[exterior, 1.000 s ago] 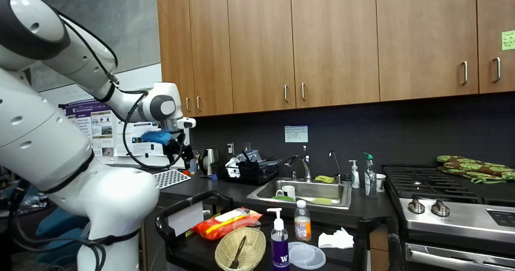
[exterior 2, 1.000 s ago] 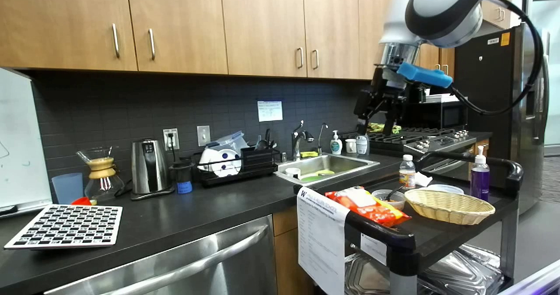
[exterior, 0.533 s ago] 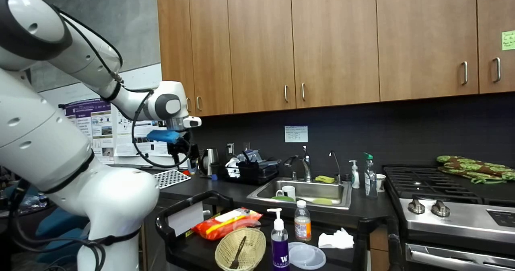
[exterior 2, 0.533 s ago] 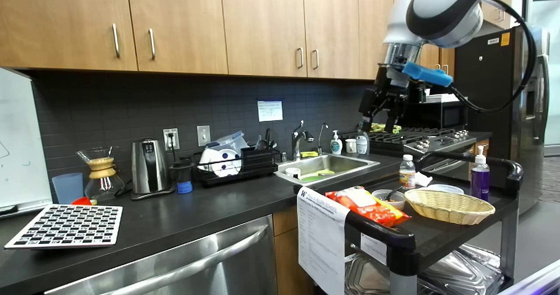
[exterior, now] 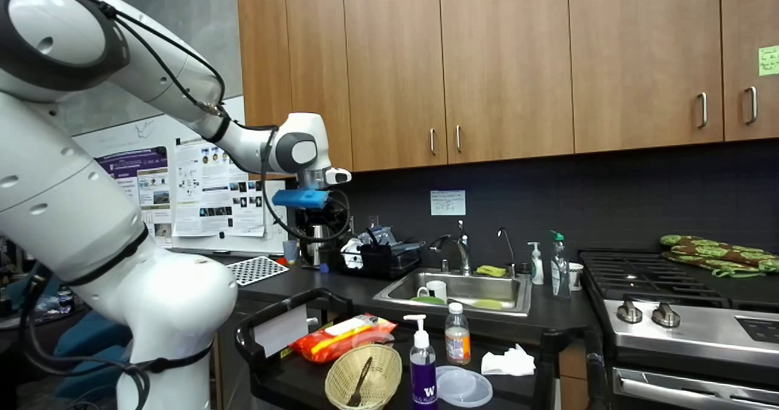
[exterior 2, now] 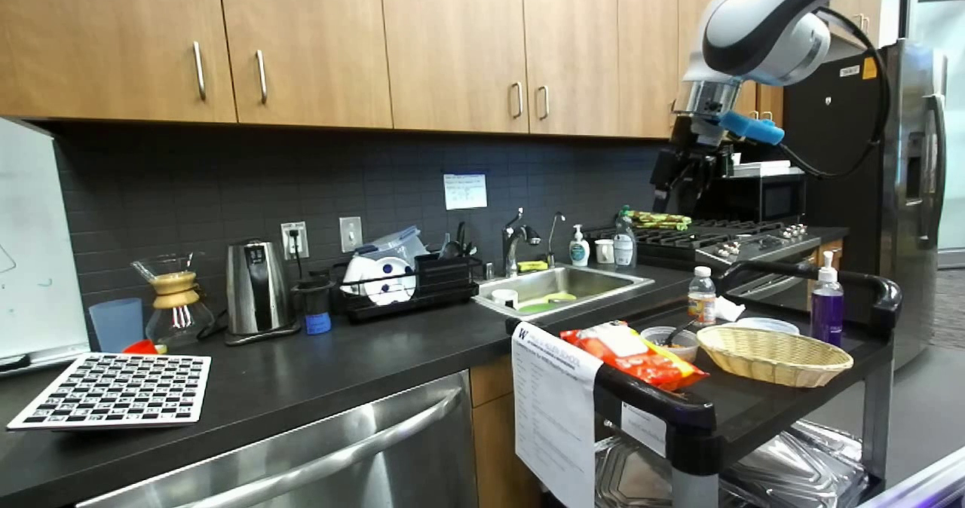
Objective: Put the bottle with the orange label in the sink.
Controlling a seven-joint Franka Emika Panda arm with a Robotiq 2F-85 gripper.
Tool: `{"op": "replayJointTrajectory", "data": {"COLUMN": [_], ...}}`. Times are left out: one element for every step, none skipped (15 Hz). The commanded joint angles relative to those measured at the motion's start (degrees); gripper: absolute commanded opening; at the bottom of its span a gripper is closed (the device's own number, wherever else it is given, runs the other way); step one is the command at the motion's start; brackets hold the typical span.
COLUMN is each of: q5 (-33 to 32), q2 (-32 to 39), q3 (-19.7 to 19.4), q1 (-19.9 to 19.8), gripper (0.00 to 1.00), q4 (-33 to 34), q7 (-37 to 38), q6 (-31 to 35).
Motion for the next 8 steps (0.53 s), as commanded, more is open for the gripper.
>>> {"op": "replayJointTrajectory", "data": {"q5": [-0.58, -0.66, -0.7, -0.83, -0.96, -1.4, -3.01, -4.44], "q2": [6.32, 7.47, 8.77, 10.17, 11.29, 12.34, 13.24, 13.92], "q3": [-3.57, -4.07, -4.45, -4.69, -4.81, -4.61, -3.84, -3.46], "q1": [-1.78, -2.33, -2.86, -3.47, -4.05, -4.84, -6.24, -7.23], "gripper": [1.0, 1.0, 1.0, 1.0, 1.0, 1.0, 1.0, 1.0], "q4": [7.45, 9.11, 10.89, 12.76, 14.32, 15.76, 17.03, 18.04], "q7": [-4.58, -5.09, -5.28, -5.13, -4.95, -4.09, -2.19, -1.07], "q6": [-2.79, -3.43, -4.0, -4.85, -5.6, -6.43, -7.46, -8.25]}}
